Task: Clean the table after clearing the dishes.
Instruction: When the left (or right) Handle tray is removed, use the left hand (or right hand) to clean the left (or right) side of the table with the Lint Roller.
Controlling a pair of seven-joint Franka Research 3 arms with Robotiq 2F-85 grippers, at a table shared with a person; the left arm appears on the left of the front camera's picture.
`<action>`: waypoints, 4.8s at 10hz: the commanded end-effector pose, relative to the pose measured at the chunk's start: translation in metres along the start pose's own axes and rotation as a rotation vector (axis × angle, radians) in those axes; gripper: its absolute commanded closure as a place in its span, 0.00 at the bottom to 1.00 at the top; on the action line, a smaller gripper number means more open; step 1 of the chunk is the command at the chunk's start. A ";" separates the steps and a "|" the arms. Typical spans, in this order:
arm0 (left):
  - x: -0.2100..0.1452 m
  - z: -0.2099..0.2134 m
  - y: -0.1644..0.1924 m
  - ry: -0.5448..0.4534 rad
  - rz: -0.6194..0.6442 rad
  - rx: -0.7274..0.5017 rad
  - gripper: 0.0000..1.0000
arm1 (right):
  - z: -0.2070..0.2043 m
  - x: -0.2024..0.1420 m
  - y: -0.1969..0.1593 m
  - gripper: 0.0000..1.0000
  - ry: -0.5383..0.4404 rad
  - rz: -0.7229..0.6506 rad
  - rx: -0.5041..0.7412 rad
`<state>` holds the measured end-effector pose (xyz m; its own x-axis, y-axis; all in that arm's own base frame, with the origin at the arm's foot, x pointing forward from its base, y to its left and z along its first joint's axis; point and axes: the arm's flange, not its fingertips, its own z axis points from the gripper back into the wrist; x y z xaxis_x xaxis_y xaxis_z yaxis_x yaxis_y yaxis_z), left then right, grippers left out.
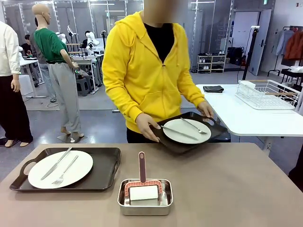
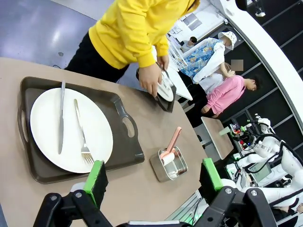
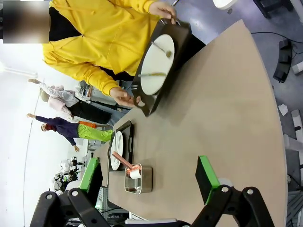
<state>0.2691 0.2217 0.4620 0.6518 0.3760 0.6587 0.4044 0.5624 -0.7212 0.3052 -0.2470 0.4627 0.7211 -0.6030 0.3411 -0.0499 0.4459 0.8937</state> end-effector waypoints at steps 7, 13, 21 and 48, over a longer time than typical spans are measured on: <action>0.003 0.002 0.000 -0.006 -0.006 -0.008 0.00 | -0.220 -0.036 0.154 0.00 0.412 0.505 -0.155; 0.003 0.002 0.000 -0.006 -0.006 -0.008 0.00 | -0.416 -0.096 0.236 0.00 0.826 0.916 -0.228; 0.003 0.002 0.000 -0.006 -0.006 -0.008 0.00 | -0.465 -0.156 0.243 0.00 0.979 1.128 -0.232; 0.003 0.002 0.000 -0.006 -0.006 -0.008 0.00 | -0.654 -0.278 0.245 0.00 1.883 1.345 -0.103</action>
<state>0.2692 0.2224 0.4619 0.6516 0.3771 0.6582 0.4040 0.5619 -0.7219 0.5372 0.4525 0.3911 -0.0771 0.9956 -0.0524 -0.8945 -0.0459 0.4446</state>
